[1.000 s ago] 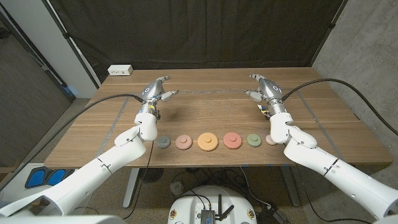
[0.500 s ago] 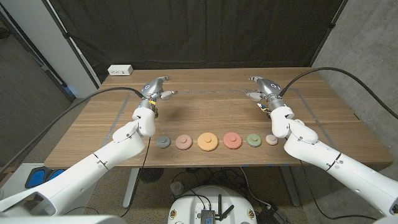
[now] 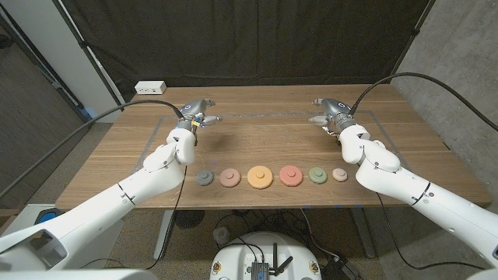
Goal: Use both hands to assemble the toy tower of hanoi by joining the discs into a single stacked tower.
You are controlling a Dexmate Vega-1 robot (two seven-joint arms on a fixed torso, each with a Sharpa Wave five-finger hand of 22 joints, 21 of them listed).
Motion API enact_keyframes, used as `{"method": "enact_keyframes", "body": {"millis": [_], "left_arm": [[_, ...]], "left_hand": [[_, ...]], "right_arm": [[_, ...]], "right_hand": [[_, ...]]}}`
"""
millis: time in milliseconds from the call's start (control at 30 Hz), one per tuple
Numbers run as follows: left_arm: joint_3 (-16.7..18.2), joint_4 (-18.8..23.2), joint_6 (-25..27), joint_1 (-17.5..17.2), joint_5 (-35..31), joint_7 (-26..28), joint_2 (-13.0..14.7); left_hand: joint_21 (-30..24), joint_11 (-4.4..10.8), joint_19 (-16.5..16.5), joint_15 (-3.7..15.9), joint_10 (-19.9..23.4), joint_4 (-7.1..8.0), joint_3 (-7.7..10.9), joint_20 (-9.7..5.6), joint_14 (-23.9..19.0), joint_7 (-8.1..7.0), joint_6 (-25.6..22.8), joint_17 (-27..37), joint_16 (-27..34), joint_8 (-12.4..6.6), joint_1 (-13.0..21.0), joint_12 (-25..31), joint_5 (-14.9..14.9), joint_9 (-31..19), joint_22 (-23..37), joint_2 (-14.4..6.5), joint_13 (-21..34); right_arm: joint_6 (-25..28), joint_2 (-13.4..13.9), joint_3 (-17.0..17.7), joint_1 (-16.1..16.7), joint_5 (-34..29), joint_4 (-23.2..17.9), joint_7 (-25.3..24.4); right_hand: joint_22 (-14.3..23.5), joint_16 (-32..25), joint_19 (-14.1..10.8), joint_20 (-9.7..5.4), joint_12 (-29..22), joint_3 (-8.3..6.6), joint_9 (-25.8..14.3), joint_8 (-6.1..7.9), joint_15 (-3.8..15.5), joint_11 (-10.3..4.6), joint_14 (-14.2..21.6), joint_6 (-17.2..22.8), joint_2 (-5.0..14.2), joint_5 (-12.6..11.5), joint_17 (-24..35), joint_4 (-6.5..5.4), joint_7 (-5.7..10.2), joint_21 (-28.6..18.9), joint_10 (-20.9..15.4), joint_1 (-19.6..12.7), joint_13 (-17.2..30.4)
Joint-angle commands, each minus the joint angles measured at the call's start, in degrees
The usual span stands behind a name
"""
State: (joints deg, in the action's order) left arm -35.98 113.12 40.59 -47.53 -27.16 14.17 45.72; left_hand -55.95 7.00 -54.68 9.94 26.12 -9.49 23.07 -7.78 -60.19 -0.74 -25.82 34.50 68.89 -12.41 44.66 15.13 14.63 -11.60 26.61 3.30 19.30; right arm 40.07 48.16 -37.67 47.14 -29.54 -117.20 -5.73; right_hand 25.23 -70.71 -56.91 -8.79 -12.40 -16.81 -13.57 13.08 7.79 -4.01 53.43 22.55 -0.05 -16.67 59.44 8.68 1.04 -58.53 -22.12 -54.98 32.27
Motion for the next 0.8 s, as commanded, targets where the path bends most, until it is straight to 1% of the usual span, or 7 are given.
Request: {"method": "enact_keyframes", "body": {"millis": [33,333,433,533,600,733,800], "left_arm": [[-4.3,1.7,5.6,4.1,-2.0,-7.0,1.8],[-4.0,1.8,5.2,3.7,-1.7,-6.1,2.1],[-2.7,1.7,3.4,2.5,-0.5,-4.3,2.0],[-2.8,1.7,3.8,2.4,-0.7,-4.2,2.2],[-2.9,1.6,3.7,2.4,-0.6,-4.3,2.4],[-2.5,1.3,3.1,1.9,-0.4,-3.5,2.4],[-2.4,1.5,3.1,1.8,-0.4,-3.5,2.5]], "left_hand": [[-0.4,-0.11,-0.2,2.57,0.3,-0.05,-0.56,-3.97,-0.6,0.11,-0.3,-0.2,0.4,0.03,0.6,0.0,0.3,-0.3,0.1,0.1,0.2],[-0.6,-0.53,0.3,2.58,0.2,-0.05,-0.78,-3.77,-0.3,0.2,-0.1,-0.8,0.4,0.24,1.0,-0.2,0.4,-0.3,-0.1,-0.1,0.5],[-0.8,-0.17,0.2,2.59,1.0,-0.01,-0.86,-3.78,-0.4,0.07,-0.6,-0.9,0.6,0.08,1.1,0.1,0.5,-0.3,-0.2,-0.2,0.6],[-1.0,-0.33,0.0,2.59,1.3,0.0,-0.93,-3.89,-0.6,-0.05,-0.9,-0.9,1.0,-0.01,1.3,0.1,0.6,-0.4,-0.3,-0.4,0.7],[-1.1,-0.19,0.0,2.59,1.4,0.0,-0.97,-3.89,-0.7,-0.02,-1.2,-0.9,1.0,-0.09,1.4,0.2,0.6,-0.4,-0.4,-0.4,0.7],[-1.4,-0.12,0.0,2.59,1.9,0.04,-1.15,-3.95,-0.9,-0.16,-1.6,-1.1,1.4,-0.14,1.5,0.2,0.7,-0.4,-0.6,-0.6,0.9],[-1.5,-0.17,-0.1,2.59,2.0,0.05,-1.19,-3.94,-1.0,-0.24,-1.8,-1.2,1.4,-0.19,1.6,0.2,0.7,-0.4,-0.6,-0.6,0.9]], "right_arm": [[6.7,1.2,-3.0,-4.0,0.6,-1.9,8.8],[8.1,1.2,-4.6,-5.4,0.9,-1.8,9.5],[6.5,1.4,-4.3,-5.2,1.7,-1.4,8.6],[4.7,1.3,-3.9,-4.8,2.3,-0.7,7.0],[5.3,1.4,-4.7,-5.6,1.9,-0.8,8.3],[6.8,1.3,-5.7,-6.5,1.3,-1.2,9.8],[7.0,1.6,-5.6,-6.2,1.5,-1.8,9.8]], "right_hand": [[-0.2,-0.5,0.2,-3.35,-0.4,0.1,-0.3,0.35,4.85,-0.09,0.5,0.8,0.53,-0.5,0.5,-0.11,-0.09,-0.7,-1.0,0.6,0.3],[-0.5,0.0,0.4,-3.35,-0.4,0.2,-0.4,0.33,4.85,-0.01,0.1,0.7,0.6,-1.0,0.6,0.01,-0.31,-1.5,-1.2,0.8,0.8],[-0.6,-0.4,0.5,-3.35,-0.3,0.23,-0.4,0.37,4.85,-0.09,0.6,0.8,0.58,-1.1,1.1,0.05,0.0,-1.6,-1.2,0.8,0.9],[-0.8,-0.2,0.5,-3.38,-0.5,0.28,-0.5,0.56,4.87,-0.45,0.6,1.3,0.7,-1.3,0.9,0.08,0.34,-2.0,-1.9,0.9,1.1],[-0.8,-1.1,0.0,-3.41,-0.7,0.25,-0.7,1.18,4.86,-0.67,1.8,2.7,0.85,-1.5,1.8,0.19,0.73,-2.8,-2.7,0.7,1.3],[-0.8,-1.7,0.0,-3.39,-0.6,0.24,-0.9,1.05,4.81,-0.63,2.3,2.3,0.76,-1.6,2.8,0.21,0.5,-3.2,-2.5,0.8,1.5],[-1.1,-1.1,0.3,-3.37,-0.3,0.23,-1.0,0.74,4.8,-0.35,1.6,1.5,0.64,-1.8,2.8,0.21,0.55,-3.3,-1.9,1.0,1.6]]}}
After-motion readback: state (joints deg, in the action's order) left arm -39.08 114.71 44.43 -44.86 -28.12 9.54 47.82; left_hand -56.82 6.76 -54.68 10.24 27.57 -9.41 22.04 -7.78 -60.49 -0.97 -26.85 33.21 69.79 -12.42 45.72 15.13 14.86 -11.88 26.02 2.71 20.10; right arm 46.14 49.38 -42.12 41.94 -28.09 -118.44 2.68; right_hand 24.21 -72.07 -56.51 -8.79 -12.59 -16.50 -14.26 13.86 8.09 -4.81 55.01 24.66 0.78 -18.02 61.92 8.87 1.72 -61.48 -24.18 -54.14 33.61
